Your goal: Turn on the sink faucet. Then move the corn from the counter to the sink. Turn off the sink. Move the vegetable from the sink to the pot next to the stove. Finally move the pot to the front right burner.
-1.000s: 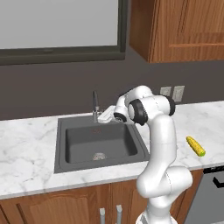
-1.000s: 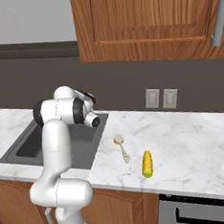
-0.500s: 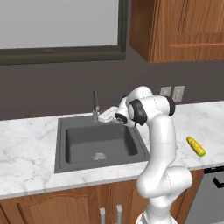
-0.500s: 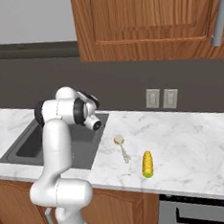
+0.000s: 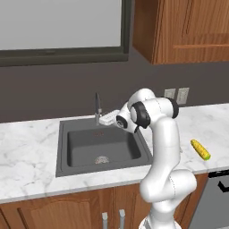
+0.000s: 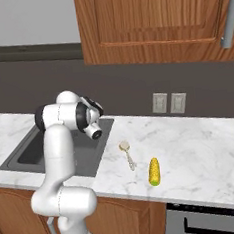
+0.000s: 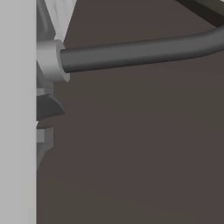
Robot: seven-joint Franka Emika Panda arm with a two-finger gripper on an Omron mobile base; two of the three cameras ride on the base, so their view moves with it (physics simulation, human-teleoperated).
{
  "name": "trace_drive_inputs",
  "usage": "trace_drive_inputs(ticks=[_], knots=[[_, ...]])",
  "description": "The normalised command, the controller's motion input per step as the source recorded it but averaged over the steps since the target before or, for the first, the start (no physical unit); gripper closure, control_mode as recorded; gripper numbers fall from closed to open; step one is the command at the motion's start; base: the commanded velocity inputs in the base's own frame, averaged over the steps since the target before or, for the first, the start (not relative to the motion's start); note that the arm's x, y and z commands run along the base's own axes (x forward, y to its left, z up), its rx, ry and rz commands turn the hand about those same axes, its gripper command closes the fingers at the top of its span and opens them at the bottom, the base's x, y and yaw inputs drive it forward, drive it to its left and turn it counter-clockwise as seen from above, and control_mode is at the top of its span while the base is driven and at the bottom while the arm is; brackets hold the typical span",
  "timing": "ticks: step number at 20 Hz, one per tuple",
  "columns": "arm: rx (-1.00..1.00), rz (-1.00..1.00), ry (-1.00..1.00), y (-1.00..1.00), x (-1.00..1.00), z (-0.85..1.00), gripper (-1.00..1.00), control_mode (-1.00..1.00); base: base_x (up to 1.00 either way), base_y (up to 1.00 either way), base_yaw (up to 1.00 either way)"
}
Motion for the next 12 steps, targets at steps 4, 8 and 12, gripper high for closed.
trace_drive_inputs(ticks=[4,8,12], knots=[[0.01,0.0,0.03,-0.36,0.06,-0.01,1.0,-1.0,0.0,0.0,0.0],[0.0,0.0,0.08,-0.52,0.0,-0.07,1.0,-1.0,0.0,0.0,0.0],[0.0,-0.01,0.1,-0.58,0.0,-0.17,1.0,-1.0,0.0,0.0,0.0]])
